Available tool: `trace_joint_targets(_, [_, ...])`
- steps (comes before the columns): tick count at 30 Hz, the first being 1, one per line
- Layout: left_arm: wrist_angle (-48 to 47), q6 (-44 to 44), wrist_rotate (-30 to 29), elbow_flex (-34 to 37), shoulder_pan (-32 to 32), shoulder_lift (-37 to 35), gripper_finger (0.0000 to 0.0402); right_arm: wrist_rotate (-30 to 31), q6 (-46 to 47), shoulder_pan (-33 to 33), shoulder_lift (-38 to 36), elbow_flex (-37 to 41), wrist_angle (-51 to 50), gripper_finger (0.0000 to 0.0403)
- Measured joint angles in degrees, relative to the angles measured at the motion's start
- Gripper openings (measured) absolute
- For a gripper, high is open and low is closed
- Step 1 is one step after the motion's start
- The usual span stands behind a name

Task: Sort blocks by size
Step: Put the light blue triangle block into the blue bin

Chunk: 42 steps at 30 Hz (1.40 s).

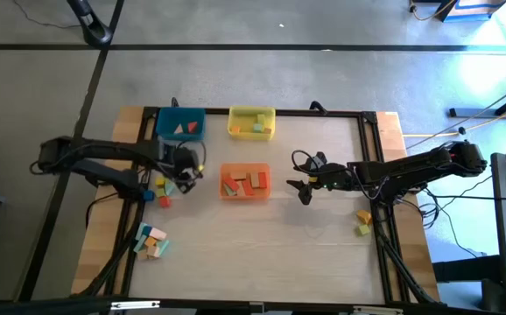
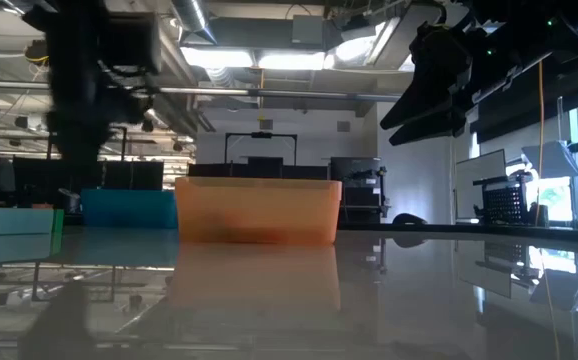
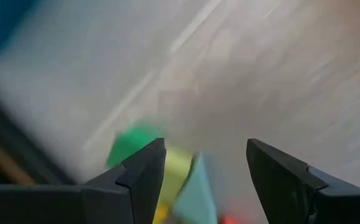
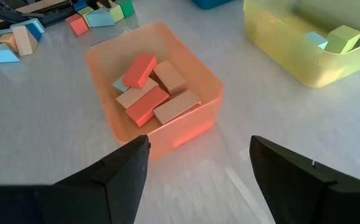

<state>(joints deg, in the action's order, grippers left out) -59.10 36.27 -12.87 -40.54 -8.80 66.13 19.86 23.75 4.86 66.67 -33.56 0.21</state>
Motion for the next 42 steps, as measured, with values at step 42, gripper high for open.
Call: trace_joint_targets(42, [13.0, -0.5, 9.6, 11.3, 6.1, 0.1, 0.0211, 0.0, 0.0, 0.0, 0.0, 0.0, -0.2, 0.0276])
